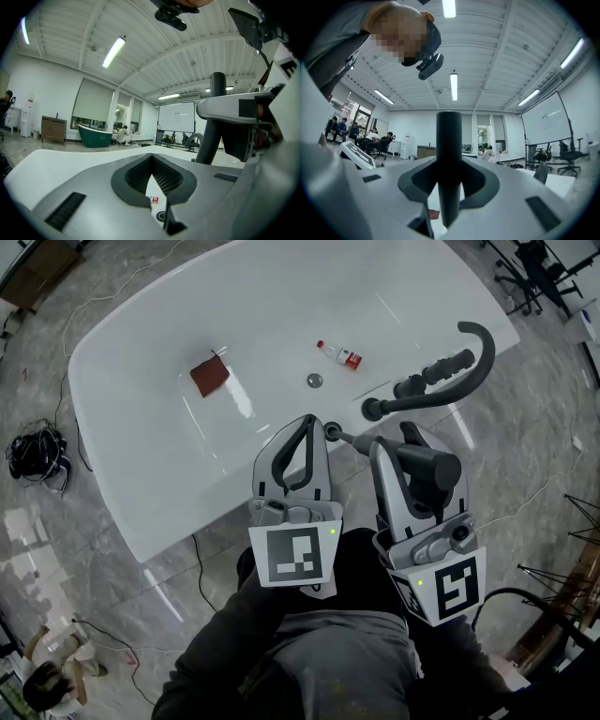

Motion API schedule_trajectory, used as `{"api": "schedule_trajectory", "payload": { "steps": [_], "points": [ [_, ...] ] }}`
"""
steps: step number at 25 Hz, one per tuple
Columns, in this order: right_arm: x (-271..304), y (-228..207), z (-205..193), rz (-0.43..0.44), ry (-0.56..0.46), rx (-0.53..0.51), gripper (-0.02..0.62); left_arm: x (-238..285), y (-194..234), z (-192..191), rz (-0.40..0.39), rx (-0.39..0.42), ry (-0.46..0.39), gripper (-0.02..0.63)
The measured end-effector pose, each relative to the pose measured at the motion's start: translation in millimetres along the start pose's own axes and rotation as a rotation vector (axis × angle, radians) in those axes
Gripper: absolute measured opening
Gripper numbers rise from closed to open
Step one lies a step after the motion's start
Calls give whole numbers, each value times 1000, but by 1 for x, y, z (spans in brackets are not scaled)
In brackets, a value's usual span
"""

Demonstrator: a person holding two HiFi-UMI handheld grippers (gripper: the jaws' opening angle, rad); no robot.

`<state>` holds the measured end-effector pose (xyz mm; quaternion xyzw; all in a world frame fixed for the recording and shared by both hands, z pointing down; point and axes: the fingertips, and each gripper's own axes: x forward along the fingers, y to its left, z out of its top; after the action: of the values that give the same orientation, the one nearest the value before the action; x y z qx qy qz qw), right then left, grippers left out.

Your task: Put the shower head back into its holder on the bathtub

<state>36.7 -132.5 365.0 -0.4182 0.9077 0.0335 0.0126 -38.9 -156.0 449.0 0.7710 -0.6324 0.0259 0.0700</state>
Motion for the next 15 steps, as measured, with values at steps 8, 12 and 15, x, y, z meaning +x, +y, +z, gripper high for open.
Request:
{"api": "schedule_trajectory", "payload": {
  "steps": [8, 12, 15],
  "points": [
    [9, 0, -19, 8, 19, -4, 124, 4, 7, -15, 6, -4, 12, 2],
    [12, -1, -31, 11, 30, -2, 124, 6, 8, -23, 5, -1, 8, 2],
    [16, 0, -39, 23, 31, 2, 124, 10, 11, -31, 12, -7, 14, 3]
  ]
}}
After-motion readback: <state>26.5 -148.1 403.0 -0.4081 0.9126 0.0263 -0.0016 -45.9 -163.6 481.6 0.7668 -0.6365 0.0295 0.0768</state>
